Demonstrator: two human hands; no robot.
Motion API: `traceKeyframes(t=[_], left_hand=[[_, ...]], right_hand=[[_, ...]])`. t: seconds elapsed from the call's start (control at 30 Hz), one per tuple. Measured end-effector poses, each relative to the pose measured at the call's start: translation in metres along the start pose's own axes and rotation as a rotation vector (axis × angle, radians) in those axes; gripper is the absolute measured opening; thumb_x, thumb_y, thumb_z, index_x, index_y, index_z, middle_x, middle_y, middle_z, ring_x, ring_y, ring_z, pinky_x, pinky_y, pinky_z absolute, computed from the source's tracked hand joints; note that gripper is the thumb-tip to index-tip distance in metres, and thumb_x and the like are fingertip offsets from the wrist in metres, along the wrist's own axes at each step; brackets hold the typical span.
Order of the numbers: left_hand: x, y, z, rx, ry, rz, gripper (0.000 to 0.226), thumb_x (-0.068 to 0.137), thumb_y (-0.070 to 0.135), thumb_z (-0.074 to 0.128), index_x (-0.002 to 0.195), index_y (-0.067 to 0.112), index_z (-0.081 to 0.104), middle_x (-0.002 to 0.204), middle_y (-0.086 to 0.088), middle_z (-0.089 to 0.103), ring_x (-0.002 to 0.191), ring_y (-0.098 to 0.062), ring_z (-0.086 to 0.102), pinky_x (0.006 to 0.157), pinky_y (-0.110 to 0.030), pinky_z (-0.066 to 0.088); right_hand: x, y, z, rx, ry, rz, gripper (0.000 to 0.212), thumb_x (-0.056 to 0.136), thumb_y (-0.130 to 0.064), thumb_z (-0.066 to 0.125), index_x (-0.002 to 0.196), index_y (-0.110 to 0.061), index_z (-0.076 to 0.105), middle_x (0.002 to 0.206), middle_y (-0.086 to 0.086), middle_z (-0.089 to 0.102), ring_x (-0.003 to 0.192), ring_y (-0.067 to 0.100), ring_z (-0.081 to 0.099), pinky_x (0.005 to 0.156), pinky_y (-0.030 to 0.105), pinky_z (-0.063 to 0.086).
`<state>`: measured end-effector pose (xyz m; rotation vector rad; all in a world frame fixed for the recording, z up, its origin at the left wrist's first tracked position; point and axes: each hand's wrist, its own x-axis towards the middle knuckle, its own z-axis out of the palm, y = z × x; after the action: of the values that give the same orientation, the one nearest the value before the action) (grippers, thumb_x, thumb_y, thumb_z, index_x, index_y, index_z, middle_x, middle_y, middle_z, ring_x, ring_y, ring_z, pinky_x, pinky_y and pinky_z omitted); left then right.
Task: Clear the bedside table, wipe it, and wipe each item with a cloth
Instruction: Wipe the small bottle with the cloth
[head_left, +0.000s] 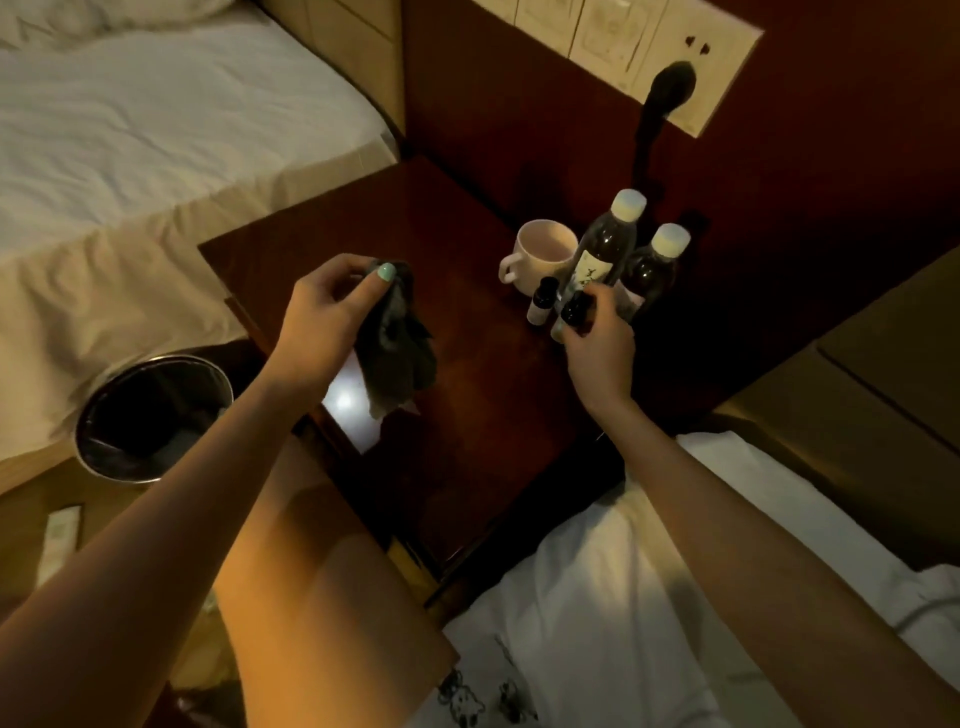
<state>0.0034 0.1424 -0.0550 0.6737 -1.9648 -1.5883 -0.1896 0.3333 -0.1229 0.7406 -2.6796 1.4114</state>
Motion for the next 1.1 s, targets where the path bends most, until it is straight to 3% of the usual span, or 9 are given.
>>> traceKeyframes(t=[0.2, 0.33, 0.43, 0.57, 0.73, 0.83, 0.97, 1.1], left_hand=[[0.012, -0.009, 0.004, -0.077, -0.050, 0.004, 0.010, 0.099, 0.024, 0.053, 0.103, 0.025, 0.063, 0.106, -0.001, 0.064, 0.099, -0.015, 0.066, 0.079, -0.023, 0.052], [0.017, -0.013, 0.009, -0.082, -0.056, 0.010, 0.014, 0.099, 0.023, 0.054, 0.107, 0.016, 0.063, 0.111, -0.012, 0.064, 0.102, -0.023, 0.065, 0.085, -0.029, 0.053], [0.016, -0.016, 0.010, -0.080, -0.051, 0.000, 0.014, 0.099, 0.023, 0.054, 0.107, 0.016, 0.063, 0.109, -0.010, 0.065, 0.101, -0.022, 0.066, 0.084, -0.028, 0.053], [0.010, -0.015, 0.006, -0.069, -0.043, -0.015, 0.012, 0.099, 0.025, 0.055, 0.106, 0.020, 0.063, 0.110, -0.008, 0.065, 0.103, -0.023, 0.065, 0.087, -0.034, 0.054], [-0.004, 0.003, -0.004, -0.054, -0.019, 0.008, 0.008, 0.099, 0.024, 0.054, 0.101, 0.024, 0.062, 0.100, 0.000, 0.065, 0.095, -0.017, 0.066, 0.082, -0.027, 0.054], [-0.016, 0.016, -0.017, -0.062, 0.014, 0.028, 0.007, 0.098, 0.023, 0.056, 0.097, 0.026, 0.062, 0.096, 0.000, 0.065, 0.093, -0.017, 0.065, 0.081, -0.030, 0.053], [-0.037, 0.034, -0.045, -0.083, 0.125, 0.055, 0.010, 0.098, 0.019, 0.056, 0.095, 0.026, 0.062, 0.091, 0.001, 0.065, 0.085, -0.008, 0.065, 0.073, -0.021, 0.051], [-0.070, 0.050, -0.086, -0.062, 0.225, 0.068, 0.009, 0.098, 0.017, 0.055, 0.103, 0.012, 0.061, 0.093, -0.004, 0.065, 0.085, -0.011, 0.065, 0.074, -0.022, 0.053]], right_hand=[[0.008, 0.011, 0.016, -0.107, -0.005, -0.018, 0.036, 0.089, -0.015, 0.062, 0.122, -0.020, 0.047, 0.113, 0.002, 0.060, 0.105, 0.017, 0.058, 0.080, 0.032, 0.050], [0.007, 0.013, 0.023, -0.132, -0.014, -0.033, 0.036, 0.089, -0.015, 0.063, 0.120, -0.022, 0.045, 0.116, 0.002, 0.058, 0.107, 0.016, 0.056, 0.080, 0.028, 0.046], [0.006, 0.015, 0.023, -0.135, -0.025, -0.013, 0.047, 0.086, -0.015, 0.066, 0.126, -0.023, 0.043, 0.124, 0.002, 0.055, 0.115, 0.016, 0.053, 0.090, 0.032, 0.048], [-0.005, 0.010, 0.016, -0.175, -0.018, -0.034, 0.063, 0.086, -0.018, 0.068, 0.139, -0.019, 0.035, 0.141, 0.006, 0.041, 0.130, 0.020, 0.040, 0.099, 0.031, 0.039], [-0.014, -0.021, 0.005, -0.168, -0.028, -0.169, 0.051, 0.088, -0.026, 0.064, 0.132, -0.014, 0.042, 0.136, 0.010, 0.041, 0.128, 0.025, 0.040, 0.103, 0.042, 0.042], [-0.017, -0.064, 0.004, -0.068, -0.073, -0.315, 0.037, 0.090, -0.023, 0.064, 0.122, -0.010, 0.054, 0.125, 0.009, 0.051, 0.118, 0.018, 0.048, 0.097, 0.036, 0.046], [-0.032, -0.133, 0.013, 0.114, -0.313, -0.403, 0.036, 0.092, -0.023, 0.062, 0.126, -0.011, 0.058, 0.121, 0.007, 0.057, 0.111, 0.012, 0.054, 0.094, 0.033, 0.050], [-0.061, -0.195, 0.032, 0.237, -0.762, -0.401, 0.058, 0.093, -0.021, 0.060, 0.146, -0.018, 0.036, 0.149, 0.002, 0.038, 0.136, 0.012, 0.035, 0.109, 0.027, 0.034]])
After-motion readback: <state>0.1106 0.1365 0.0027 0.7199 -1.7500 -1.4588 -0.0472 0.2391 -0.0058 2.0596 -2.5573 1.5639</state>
